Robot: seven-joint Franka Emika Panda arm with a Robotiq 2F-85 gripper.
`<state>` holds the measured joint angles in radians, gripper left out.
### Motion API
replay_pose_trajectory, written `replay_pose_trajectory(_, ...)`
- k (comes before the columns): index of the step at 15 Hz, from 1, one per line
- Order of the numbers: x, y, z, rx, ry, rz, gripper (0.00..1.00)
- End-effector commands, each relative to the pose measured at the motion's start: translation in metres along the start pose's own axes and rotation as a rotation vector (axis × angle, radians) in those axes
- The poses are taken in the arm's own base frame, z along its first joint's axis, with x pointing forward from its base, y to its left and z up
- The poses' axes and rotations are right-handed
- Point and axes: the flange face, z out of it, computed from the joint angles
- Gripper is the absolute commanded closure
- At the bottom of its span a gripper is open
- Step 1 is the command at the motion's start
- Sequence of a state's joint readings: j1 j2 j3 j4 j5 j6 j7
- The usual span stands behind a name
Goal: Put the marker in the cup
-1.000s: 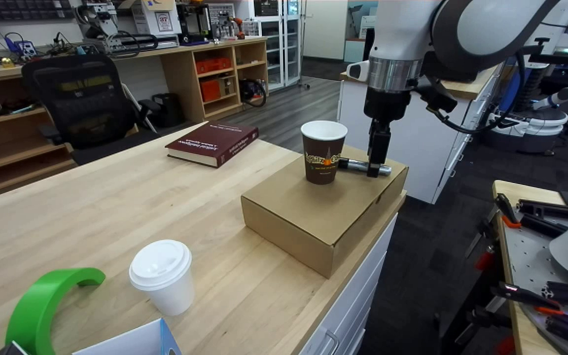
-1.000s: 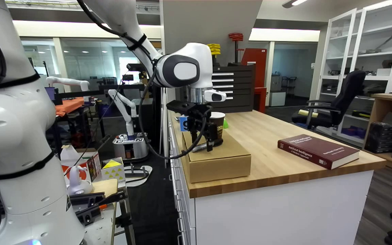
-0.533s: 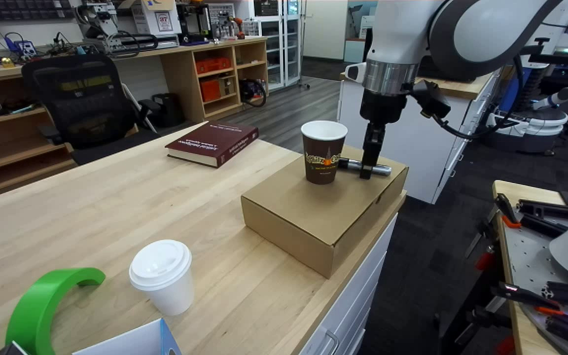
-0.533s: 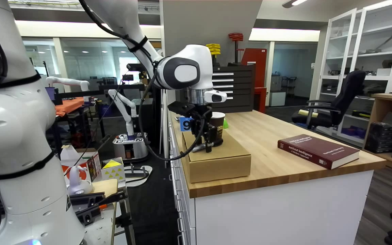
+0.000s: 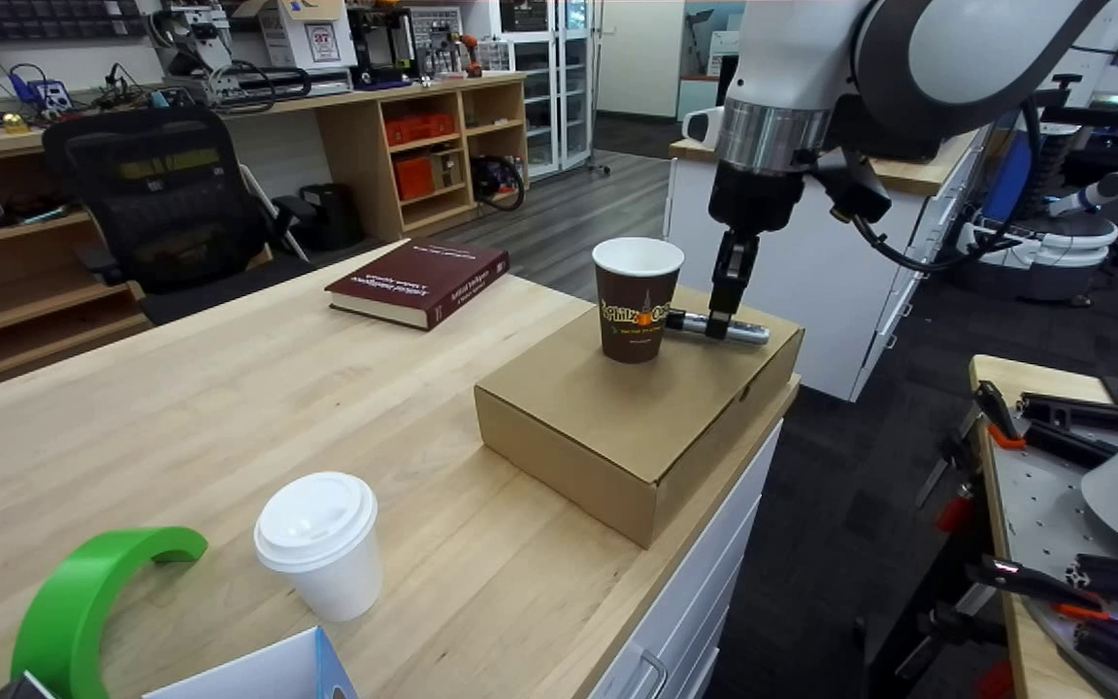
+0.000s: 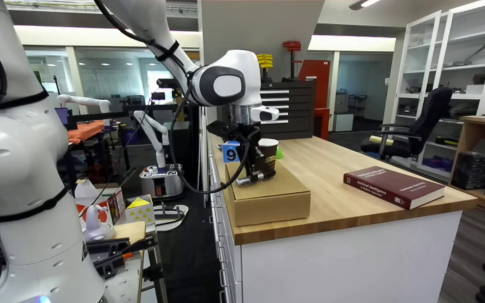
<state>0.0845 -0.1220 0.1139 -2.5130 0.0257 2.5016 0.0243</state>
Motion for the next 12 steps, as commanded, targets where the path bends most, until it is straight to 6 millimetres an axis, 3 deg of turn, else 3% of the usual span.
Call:
replay_pose_trajectory(1, -0.011, 0.009, -0.022, -0.014, 0.024, 0.051, 0.94)
replay_pose_trajectory(7, -0.012, 0.039, -0.070, -0.091, 0.052, 0.054, 0.94)
replay_pose_trajectory(12, -0.002, 0.043, -0.116, -0.158, -0.011, -0.060, 0.94)
